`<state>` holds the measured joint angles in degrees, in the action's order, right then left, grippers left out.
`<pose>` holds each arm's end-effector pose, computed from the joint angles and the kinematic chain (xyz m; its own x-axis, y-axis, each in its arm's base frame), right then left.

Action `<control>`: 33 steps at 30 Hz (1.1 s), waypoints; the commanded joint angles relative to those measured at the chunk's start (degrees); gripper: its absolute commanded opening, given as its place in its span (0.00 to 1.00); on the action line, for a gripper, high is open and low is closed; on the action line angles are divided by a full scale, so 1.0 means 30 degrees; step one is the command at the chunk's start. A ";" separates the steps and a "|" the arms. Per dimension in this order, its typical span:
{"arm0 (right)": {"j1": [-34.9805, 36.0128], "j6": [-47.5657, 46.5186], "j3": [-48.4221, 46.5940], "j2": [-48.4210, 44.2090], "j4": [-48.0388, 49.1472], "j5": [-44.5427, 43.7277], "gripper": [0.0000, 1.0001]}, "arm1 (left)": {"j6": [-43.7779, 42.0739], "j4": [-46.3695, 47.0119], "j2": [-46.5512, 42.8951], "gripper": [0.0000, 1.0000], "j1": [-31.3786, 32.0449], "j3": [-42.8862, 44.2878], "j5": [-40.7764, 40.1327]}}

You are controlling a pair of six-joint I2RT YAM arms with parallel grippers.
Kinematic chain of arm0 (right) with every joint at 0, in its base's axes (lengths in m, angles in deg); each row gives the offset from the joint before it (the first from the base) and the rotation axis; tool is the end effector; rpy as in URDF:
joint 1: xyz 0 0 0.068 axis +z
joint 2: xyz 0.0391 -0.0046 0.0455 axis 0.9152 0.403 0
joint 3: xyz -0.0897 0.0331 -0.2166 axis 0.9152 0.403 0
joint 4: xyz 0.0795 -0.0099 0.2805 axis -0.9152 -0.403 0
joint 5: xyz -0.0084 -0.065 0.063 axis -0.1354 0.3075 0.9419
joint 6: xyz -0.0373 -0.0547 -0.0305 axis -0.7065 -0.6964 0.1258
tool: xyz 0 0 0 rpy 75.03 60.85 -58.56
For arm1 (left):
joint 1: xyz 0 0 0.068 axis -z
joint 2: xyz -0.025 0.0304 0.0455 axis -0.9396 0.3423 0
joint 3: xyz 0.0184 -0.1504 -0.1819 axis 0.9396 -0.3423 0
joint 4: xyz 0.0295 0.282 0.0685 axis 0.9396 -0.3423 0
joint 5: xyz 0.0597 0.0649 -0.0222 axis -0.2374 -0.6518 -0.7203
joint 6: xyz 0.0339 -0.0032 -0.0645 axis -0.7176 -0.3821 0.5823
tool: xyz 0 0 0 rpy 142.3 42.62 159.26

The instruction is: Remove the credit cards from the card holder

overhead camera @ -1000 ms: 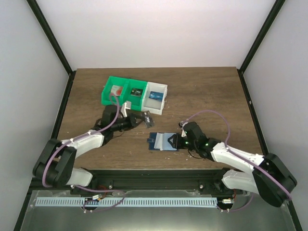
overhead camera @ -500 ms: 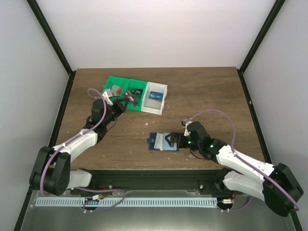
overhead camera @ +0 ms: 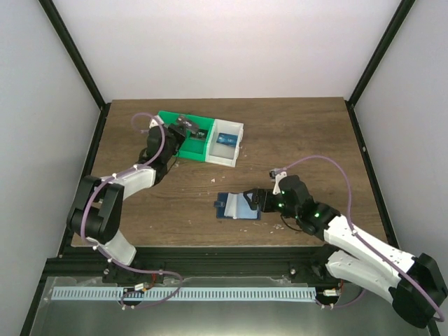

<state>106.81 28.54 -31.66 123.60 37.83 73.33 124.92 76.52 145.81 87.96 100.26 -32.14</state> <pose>0.1983 0.1774 0.1621 -0.7760 0.1524 -0.6120 -0.2839 0.7821 0.5548 0.3824 -0.1249 0.1612 -0.3824 -0.8183 -0.4292 -0.0488 0.4818 -0.8749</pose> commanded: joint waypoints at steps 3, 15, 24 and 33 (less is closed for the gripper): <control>-0.0106 -0.0184 -0.0304 -0.1078 -0.0550 -0.0603 1.00 | 0.2850 0.0146 0.1599 0.00 0.0456 0.1017 -0.3243; -0.0107 -0.0075 -0.0357 -0.1094 -0.0802 -0.0642 1.00 | 0.5789 -0.0741 0.4533 0.00 0.1117 0.3334 -0.4516; -0.0107 0.0042 -0.0047 -0.1431 -0.0756 -0.0866 1.00 | 0.6405 -0.1841 0.5715 0.00 0.1258 0.4865 -0.4800; -0.0106 -0.0129 0.0053 -0.1186 -0.0714 -0.1414 1.00 | 0.7044 -0.2084 0.7188 0.00 0.1269 0.5683 -0.3970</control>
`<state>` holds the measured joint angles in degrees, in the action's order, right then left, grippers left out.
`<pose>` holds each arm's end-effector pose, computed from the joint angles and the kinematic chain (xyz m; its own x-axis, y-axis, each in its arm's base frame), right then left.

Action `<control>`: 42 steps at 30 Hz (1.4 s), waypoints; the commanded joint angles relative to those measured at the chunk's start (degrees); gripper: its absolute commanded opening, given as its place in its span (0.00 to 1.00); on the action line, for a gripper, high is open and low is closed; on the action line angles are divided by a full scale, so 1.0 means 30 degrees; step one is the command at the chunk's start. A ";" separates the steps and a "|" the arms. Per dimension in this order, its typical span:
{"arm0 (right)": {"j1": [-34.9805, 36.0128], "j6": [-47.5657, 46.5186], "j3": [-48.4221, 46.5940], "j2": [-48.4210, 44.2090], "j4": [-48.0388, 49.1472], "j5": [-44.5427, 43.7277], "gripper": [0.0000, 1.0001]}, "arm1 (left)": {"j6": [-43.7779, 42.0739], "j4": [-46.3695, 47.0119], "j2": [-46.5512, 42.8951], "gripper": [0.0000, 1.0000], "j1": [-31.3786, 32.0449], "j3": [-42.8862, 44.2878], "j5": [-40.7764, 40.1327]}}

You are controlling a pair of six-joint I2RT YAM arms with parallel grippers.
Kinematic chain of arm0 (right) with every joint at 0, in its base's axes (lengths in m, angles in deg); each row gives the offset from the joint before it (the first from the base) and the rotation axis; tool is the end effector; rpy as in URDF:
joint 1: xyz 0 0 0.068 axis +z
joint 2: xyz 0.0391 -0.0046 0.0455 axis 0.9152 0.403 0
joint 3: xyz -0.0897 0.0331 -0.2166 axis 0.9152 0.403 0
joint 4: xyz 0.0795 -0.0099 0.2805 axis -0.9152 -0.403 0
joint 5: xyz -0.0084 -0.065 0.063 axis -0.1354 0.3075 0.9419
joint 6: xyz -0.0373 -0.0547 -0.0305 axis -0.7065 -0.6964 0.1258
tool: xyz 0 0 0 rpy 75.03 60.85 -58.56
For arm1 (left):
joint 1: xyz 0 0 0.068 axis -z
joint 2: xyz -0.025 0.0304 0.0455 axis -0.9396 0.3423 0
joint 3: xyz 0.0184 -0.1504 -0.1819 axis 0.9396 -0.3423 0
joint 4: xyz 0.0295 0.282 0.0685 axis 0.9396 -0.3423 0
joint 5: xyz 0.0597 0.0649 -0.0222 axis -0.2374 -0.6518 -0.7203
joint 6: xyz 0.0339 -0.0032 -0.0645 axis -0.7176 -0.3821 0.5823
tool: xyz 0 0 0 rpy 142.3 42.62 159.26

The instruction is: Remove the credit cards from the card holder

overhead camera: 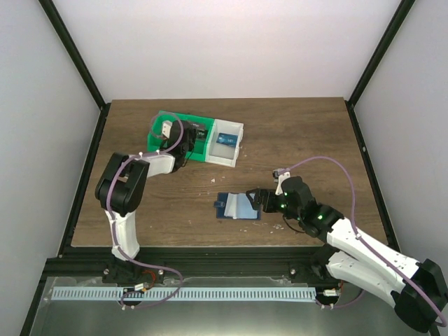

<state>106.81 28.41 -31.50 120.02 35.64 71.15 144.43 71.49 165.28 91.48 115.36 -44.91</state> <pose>0.1950 0.1715 0.1718 -0.7515 0.1735 -0.6366 -0.2773 0.7925 0.5432 0.4301 -0.1558 0.1066 -0.2203 -0.9572 -0.1880 -0.3302 0.2545 -0.9090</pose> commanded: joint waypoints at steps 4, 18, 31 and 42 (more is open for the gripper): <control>-0.0108 -0.0009 0.0046 0.0043 0.0182 -0.0694 1.00 | 0.0629 -0.0491 0.1115 0.00 0.0100 0.0862 0.0373; -0.0107 0.0026 0.0002 0.0054 -0.0006 -0.1036 1.00 | 0.0100 -0.0590 0.2314 0.00 0.0078 0.1727 0.0793; -0.0093 -0.0060 0.0095 -0.0320 -0.0328 -0.1648 1.00 | -0.0482 -0.0836 0.3462 0.07 -0.0083 0.2607 0.1800; -0.0108 -0.0246 -0.0104 -0.0945 -0.0438 -0.1882 1.00 | -0.1328 -0.1648 0.4121 0.15 -0.0281 0.3658 0.3564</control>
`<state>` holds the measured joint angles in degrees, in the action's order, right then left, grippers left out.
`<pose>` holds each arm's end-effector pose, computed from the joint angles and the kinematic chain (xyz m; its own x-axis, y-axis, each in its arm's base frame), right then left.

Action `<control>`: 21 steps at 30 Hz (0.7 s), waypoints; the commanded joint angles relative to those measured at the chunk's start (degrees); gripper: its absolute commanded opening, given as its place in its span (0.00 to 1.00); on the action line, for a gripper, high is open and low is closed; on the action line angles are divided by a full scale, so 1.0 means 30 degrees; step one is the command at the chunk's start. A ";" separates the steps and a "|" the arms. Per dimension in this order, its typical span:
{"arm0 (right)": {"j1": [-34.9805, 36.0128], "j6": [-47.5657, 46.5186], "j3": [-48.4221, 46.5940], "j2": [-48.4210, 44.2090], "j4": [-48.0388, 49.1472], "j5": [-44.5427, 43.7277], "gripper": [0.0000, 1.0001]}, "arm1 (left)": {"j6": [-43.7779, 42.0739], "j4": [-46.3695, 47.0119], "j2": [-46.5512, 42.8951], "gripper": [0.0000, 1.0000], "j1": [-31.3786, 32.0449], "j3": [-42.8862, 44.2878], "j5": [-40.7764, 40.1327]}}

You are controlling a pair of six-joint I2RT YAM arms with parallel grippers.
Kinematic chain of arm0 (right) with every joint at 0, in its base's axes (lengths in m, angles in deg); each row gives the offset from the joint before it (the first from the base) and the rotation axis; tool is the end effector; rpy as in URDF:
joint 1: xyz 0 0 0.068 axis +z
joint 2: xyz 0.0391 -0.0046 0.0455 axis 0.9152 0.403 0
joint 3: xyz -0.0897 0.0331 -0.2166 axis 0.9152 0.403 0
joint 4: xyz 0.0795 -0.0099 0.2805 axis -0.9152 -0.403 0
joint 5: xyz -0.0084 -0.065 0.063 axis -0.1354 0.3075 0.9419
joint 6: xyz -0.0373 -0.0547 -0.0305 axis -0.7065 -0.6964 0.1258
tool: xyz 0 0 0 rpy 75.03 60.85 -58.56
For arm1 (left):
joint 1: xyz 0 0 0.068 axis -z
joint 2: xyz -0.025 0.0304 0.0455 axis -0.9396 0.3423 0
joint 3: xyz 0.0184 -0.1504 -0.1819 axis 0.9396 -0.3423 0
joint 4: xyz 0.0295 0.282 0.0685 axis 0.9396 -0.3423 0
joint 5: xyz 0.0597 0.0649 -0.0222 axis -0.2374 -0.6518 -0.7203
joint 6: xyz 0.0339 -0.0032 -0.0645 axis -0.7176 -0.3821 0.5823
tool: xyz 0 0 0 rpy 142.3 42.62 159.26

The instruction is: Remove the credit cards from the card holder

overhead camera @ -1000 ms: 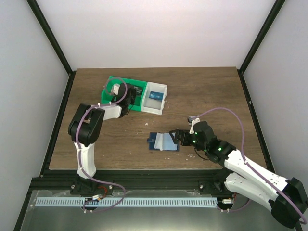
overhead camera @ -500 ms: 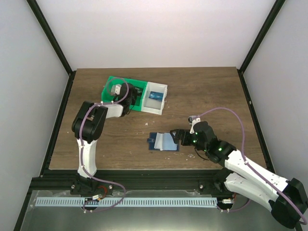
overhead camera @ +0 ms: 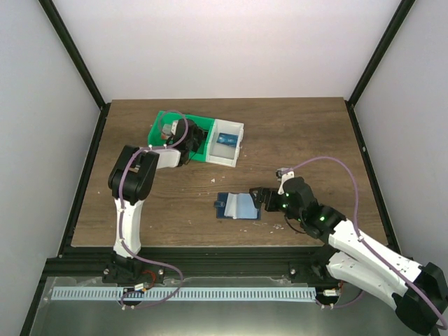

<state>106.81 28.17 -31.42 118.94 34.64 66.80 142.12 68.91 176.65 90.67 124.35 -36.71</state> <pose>0.1961 0.1664 0.1737 -0.7210 0.1963 -0.6646 -0.2432 0.8264 0.5078 0.4562 -0.1679 0.0655 -0.3617 -0.9165 -0.1706 -0.3768 0.3112 -0.8725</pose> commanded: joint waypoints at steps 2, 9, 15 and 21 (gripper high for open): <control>-0.0090 -0.0030 -0.0072 -0.0823 -0.0015 -0.0513 1.00 | -0.0633 -0.1294 0.0218 0.16 -0.0033 0.0752 0.0755; -0.0108 -0.0035 -0.0199 -0.1584 -0.0184 -0.1057 1.00 | -0.0911 -0.1957 -0.0067 0.19 -0.0128 0.1081 0.1617; -0.0107 0.0105 -0.0536 -0.2120 -0.0596 -0.1605 1.00 | -0.1581 -0.3161 -0.0252 0.21 -0.0167 0.1238 0.1731; -0.0100 -0.0088 -0.0756 -0.3197 -0.0916 -0.1949 1.00 | -0.1979 -0.3785 -0.0531 0.23 -0.0201 0.1258 0.1708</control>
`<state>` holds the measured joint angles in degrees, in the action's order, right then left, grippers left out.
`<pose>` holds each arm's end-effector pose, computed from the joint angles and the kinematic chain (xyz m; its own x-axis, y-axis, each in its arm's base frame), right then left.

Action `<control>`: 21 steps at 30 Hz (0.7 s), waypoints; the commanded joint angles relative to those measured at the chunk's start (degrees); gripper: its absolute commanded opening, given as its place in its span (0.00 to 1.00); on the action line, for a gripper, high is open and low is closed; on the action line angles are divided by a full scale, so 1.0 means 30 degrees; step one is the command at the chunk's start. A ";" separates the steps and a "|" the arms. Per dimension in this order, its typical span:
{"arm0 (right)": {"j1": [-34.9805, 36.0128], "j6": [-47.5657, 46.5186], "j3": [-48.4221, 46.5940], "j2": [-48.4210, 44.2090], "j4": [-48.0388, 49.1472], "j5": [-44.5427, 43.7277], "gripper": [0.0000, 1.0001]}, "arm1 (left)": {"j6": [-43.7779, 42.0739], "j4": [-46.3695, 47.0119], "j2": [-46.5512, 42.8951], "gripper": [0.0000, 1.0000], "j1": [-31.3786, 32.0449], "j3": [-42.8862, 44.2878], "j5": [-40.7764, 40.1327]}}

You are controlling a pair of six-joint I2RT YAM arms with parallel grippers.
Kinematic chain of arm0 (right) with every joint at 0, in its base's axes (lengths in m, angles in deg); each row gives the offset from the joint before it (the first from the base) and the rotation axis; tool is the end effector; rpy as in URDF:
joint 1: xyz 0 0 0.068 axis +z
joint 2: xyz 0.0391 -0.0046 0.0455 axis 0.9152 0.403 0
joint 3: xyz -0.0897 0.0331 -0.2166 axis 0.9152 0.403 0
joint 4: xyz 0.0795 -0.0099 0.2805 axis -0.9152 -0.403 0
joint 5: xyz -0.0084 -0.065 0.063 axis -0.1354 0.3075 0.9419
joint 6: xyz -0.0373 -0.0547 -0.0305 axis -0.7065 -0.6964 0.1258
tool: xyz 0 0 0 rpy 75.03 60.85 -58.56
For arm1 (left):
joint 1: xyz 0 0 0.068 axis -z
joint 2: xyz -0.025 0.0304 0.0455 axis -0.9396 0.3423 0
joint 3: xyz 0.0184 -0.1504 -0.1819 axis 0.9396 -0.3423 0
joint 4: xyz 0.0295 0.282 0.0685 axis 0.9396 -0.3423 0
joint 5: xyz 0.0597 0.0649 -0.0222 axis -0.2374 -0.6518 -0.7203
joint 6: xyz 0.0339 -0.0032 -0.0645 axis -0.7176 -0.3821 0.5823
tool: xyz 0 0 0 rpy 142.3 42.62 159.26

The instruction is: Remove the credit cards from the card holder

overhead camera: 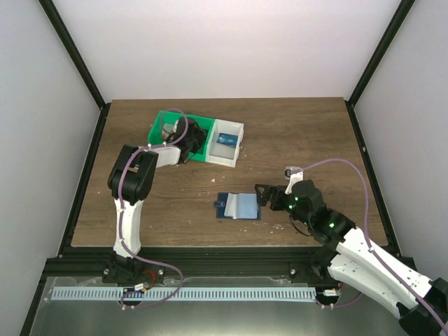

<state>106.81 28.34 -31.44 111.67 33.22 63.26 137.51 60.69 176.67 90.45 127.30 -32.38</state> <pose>0.1900 0.1563 0.2005 -0.6414 0.2648 -0.7200 -0.2478 0.8167 0.5211 0.4578 -0.1714 0.0662 -0.4666 -0.8627 -0.1949 -0.4058 0.4046 -0.8195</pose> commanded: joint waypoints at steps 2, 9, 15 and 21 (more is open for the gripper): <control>-0.0103 -0.0125 -0.0644 -0.1141 -0.0501 -0.0907 1.00 | -0.0692 -0.1141 -0.0767 0.24 -0.0092 0.0256 0.0232; -0.0108 0.0167 -0.0406 -0.1775 -0.0573 -0.0832 1.00 | -0.0033 -0.2012 -0.0929 0.28 -0.0240 0.0393 0.1019; -0.0106 0.0256 -0.0613 -0.1754 -0.0682 -0.0680 1.00 | -0.1098 -0.2631 -0.1541 0.31 -0.0209 0.0928 0.0961; -0.0108 0.0226 -0.0650 -0.1749 -0.0653 -0.0363 1.00 | -0.2468 -0.2393 -0.3375 0.32 -0.0152 0.0416 0.1211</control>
<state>106.81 28.58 -31.46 106.77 31.65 62.08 134.18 53.07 172.43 89.95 128.45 -29.30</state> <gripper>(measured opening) 0.997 0.318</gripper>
